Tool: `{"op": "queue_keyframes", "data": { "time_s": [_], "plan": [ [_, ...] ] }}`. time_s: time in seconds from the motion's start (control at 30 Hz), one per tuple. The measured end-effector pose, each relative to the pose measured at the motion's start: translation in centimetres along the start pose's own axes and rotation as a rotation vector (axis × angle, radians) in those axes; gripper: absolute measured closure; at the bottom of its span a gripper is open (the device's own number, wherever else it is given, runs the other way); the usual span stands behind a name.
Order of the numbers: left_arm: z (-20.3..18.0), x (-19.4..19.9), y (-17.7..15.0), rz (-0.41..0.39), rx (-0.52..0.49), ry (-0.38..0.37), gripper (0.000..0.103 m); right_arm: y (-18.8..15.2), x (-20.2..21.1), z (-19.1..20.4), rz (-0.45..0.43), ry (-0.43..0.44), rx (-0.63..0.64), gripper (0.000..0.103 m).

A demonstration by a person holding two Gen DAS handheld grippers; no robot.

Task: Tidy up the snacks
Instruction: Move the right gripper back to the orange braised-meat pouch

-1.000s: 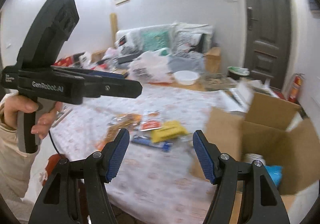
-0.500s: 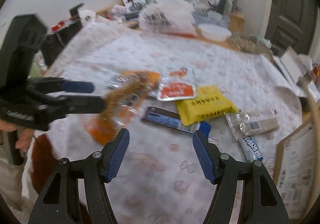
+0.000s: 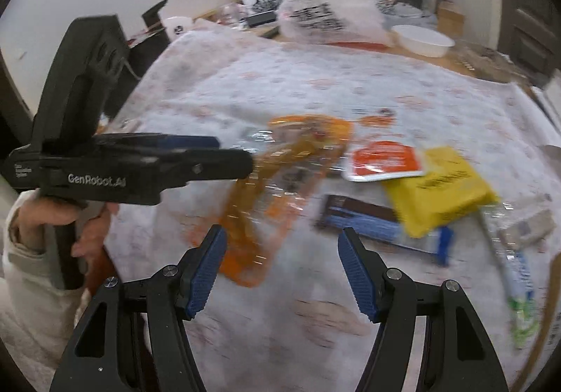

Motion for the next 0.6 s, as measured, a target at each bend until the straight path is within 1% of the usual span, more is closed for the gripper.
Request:
{"op": "queue_keyframes", "data": {
  "time_s": [0.03,0.07,0.1,0.13,0.17,0.27,0.3,0.43,0.53,0.57,0.6],
  "plan": [
    [0.5,0.2,-0.1,-0.004,0.004,-0.003,0.031,0.1,-0.4,0.3,0.003,0.002,-0.007,0.04],
    [0.8,0.4,-0.1,-0.008,0.007,-0.004,0.031,0.2,-1.2,0.6,0.006,0.001,-0.021,0.037],
    [1.4,0.6,-0.2,-0.013,0.013,-0.005,0.031,0.2,-1.8,0.9,0.009,-0.008,-0.031,0.034],
    [1.8,0.8,-0.2,-0.016,0.018,-0.007,0.031,0.2,-2.3,1.1,0.011,-0.023,-0.042,0.026],
    [2.2,0.9,-0.3,-0.018,0.024,-0.009,0.031,0.3,-3.0,1.3,0.013,-0.037,-0.051,0.024],
    [3.5,1.3,-0.6,-0.025,0.039,-0.017,0.031,0.6,-4.9,2.0,0.023,-0.067,-0.075,0.024],
    [3.8,1.4,-0.7,-0.026,0.043,-0.021,0.031,0.8,-5.1,2.0,0.024,-0.082,-0.075,0.022],
    [4.6,1.6,-1.1,-0.032,0.051,-0.04,0.031,1.4,-7.0,2.7,0.027,-0.199,-0.045,0.021],
    [4.9,1.5,-1.2,-0.033,0.054,-0.05,0.031,1.6,-7.2,2.5,0.014,-0.239,-0.047,0.022],
    [5.0,1.5,-1.3,-0.033,0.055,-0.052,0.031,1.6,-7.1,2.4,0.012,-0.248,-0.048,0.024],
    [5.0,1.5,-1.3,-0.032,0.054,-0.056,0.031,1.5,-7.0,2.4,0.006,-0.257,-0.046,0.028]
  ]
}}
Point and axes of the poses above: each gripper's, at about its wrist camera, not at the fingertips, and x roughly against the way its jaws point, z to its left, y to its top, the point moved 1 cm from there along -x, roughly the way its jaws point, and after that the axes turned 15 degrees about y, right-handed, at the moved point
